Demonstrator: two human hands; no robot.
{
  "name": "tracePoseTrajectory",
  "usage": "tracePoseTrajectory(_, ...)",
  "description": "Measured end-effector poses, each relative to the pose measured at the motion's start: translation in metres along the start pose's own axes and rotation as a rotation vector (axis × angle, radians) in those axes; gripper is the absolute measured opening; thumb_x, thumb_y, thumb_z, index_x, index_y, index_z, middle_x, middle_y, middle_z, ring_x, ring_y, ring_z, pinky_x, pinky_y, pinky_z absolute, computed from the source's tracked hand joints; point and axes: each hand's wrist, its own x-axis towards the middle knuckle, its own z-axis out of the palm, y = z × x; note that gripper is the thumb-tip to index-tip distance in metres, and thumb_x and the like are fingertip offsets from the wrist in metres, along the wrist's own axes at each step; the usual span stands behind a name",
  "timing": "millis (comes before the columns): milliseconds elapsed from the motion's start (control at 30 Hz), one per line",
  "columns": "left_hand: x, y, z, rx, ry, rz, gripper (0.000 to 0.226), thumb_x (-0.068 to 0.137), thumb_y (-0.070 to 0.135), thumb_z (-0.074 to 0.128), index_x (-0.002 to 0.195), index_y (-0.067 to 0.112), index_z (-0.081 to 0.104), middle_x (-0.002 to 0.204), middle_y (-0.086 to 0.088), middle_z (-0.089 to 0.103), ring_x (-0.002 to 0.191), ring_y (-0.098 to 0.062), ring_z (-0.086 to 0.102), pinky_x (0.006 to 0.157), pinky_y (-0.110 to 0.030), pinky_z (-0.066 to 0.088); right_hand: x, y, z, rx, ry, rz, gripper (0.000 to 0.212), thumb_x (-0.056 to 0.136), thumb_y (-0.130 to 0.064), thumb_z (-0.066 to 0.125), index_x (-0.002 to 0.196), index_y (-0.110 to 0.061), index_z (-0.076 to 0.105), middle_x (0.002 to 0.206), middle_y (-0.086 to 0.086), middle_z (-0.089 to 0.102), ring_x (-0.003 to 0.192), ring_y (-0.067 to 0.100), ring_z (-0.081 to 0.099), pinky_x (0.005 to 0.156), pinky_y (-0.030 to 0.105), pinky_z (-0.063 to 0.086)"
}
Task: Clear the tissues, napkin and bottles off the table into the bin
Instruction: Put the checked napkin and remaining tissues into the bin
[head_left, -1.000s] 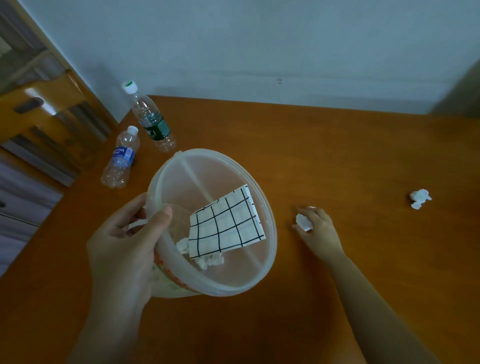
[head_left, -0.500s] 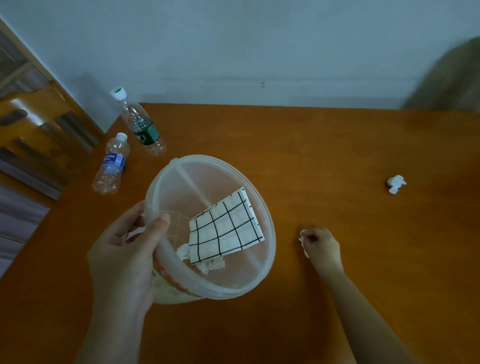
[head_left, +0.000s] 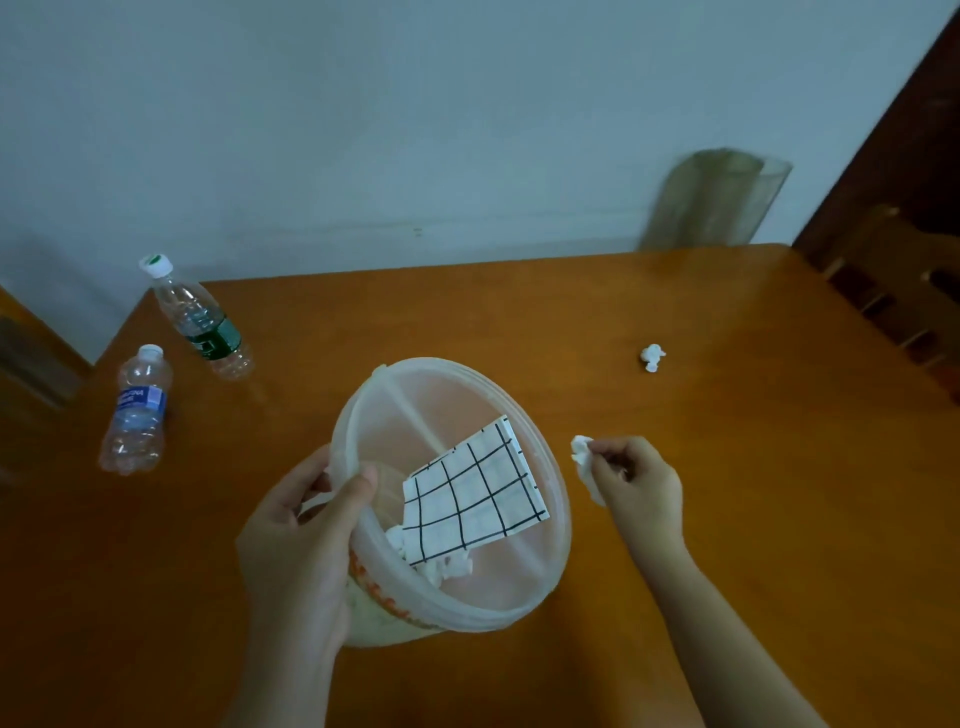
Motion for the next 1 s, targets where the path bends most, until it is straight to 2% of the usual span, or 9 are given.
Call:
tracePoseTrajectory(100, -0.003, 0.000, 0.003, 0.044, -0.066, 0.010, 0.037, 0.069, 0.006, 0.073, 0.059, 0.041, 0.070, 0.055, 0.018, 0.066, 0.050, -0.003, 0.062, 0.052, -0.028, 0.053, -0.013, -0.020, 0.001, 0.089, -0.045, -0.002, 0.028, 0.077, -0.005, 0.063, 0.070, -0.032, 0.061, 0.073, -0.010, 0.063, 0.065, -0.006, 0.055, 0.052, 0.009, 0.044)
tracePoseTrajectory(200, -0.005, 0.002, 0.005, 0.073, -0.085, 0.017, 0.035, 0.068, 0.007, 0.072, 0.059, 0.041, 0.070, 0.055, 0.016, 0.066, 0.054, -0.012, 0.063, 0.051, -0.027, 0.056, -0.027, -0.029, 0.005, 0.093, -0.130, 0.016, 0.022, 0.078, -0.008, 0.063, 0.074, -0.030, 0.064, 0.076, -0.011, 0.065, 0.068, -0.003, 0.058, 0.055, 0.011, 0.046)
tracePoseTrajectory(333, -0.006, -0.002, 0.011, 0.085, -0.148, 0.031, 0.030, 0.070, 0.009, 0.073, 0.071, 0.039, 0.073, 0.059, 0.012, 0.067, 0.053, -0.006, 0.063, 0.051, -0.027, 0.057, -0.039, -0.030, 0.000, 0.070, -0.220, 0.013, 0.012, 0.080, -0.016, 0.064, 0.081, -0.027, 0.066, 0.085, -0.012, 0.069, 0.076, -0.001, 0.062, 0.068, 0.019, 0.052)
tracePoseTrajectory(400, -0.008, -0.002, 0.018, 0.085, -0.168, 0.026, 0.029, 0.070, 0.008, 0.072, 0.068, 0.036, 0.072, 0.057, 0.011, 0.066, 0.053, -0.008, 0.062, 0.051, -0.028, 0.056, -0.039, -0.024, -0.010, 0.053, -0.202, 0.020, 0.011, 0.080, -0.019, 0.064, 0.085, -0.028, 0.067, 0.088, -0.013, 0.069, 0.081, -0.001, 0.062, 0.076, 0.025, 0.051)
tracePoseTrajectory(600, -0.010, -0.002, 0.054, 0.075, -0.149, 0.035, 0.032, 0.070, 0.005, 0.072, 0.058, 0.035, 0.069, 0.054, 0.015, 0.065, 0.048, -0.004, 0.060, 0.045, -0.019, 0.053, -0.013, 0.002, -0.045, -0.100, -0.134, -0.057, 0.022, 0.081, -0.024, 0.063, 0.082, -0.044, 0.056, 0.086, -0.023, 0.061, 0.085, -0.010, 0.055, 0.065, 0.007, 0.042)
tracePoseTrajectory(667, -0.009, -0.002, 0.071, 0.074, -0.132, 0.049, 0.036, 0.070, 0.006, 0.073, 0.059, 0.040, 0.070, 0.055, 0.017, 0.066, 0.049, -0.002, 0.062, 0.045, -0.020, 0.053, 0.004, 0.015, -0.055, -0.148, -0.120, -0.067, 0.019, 0.081, -0.023, 0.063, 0.089, -0.039, 0.058, 0.088, -0.022, 0.058, 0.084, -0.008, 0.054, 0.065, 0.006, 0.038)
tracePoseTrajectory(767, -0.008, -0.001, 0.102, 0.114, -0.130, 0.102, 0.033, 0.072, 0.012, 0.073, 0.067, 0.044, 0.071, 0.058, 0.017, 0.066, 0.055, -0.005, 0.063, 0.054, -0.030, 0.057, 0.039, 0.038, -0.073, -0.238, -0.105, -0.065, 0.021, 0.082, -0.020, 0.063, 0.103, -0.023, 0.061, 0.095, -0.011, 0.057, 0.089, 0.001, 0.052, 0.070, 0.007, 0.034)
tracePoseTrajectory(867, -0.006, -0.003, 0.136, 0.159, -0.098, 0.159, 0.023, 0.071, 0.022, 0.074, 0.078, 0.043, 0.071, 0.068, 0.014, 0.070, 0.062, -0.006, 0.066, 0.062, -0.038, 0.058, 0.080, 0.057, -0.088, -0.265, -0.067, -0.057, 0.025, 0.082, -0.020, 0.063, 0.106, -0.020, 0.060, 0.097, -0.009, 0.055, 0.091, 0.006, 0.051, 0.073, 0.017, 0.036)
tracePoseTrajectory(1000, 0.000, -0.011, 0.177, 0.226, -0.067, 0.249, 0.018, 0.068, 0.030, 0.072, 0.073, 0.047, 0.067, 0.071, 0.015, 0.066, 0.067, -0.008, 0.064, 0.063, -0.040, 0.058, 0.135, 0.088, -0.094, -0.322, -0.090, -0.047, 0.028, 0.081, -0.020, 0.063, 0.109, -0.017, 0.059, 0.097, -0.008, 0.052, 0.092, 0.008, 0.050, 0.075, 0.024, 0.039)
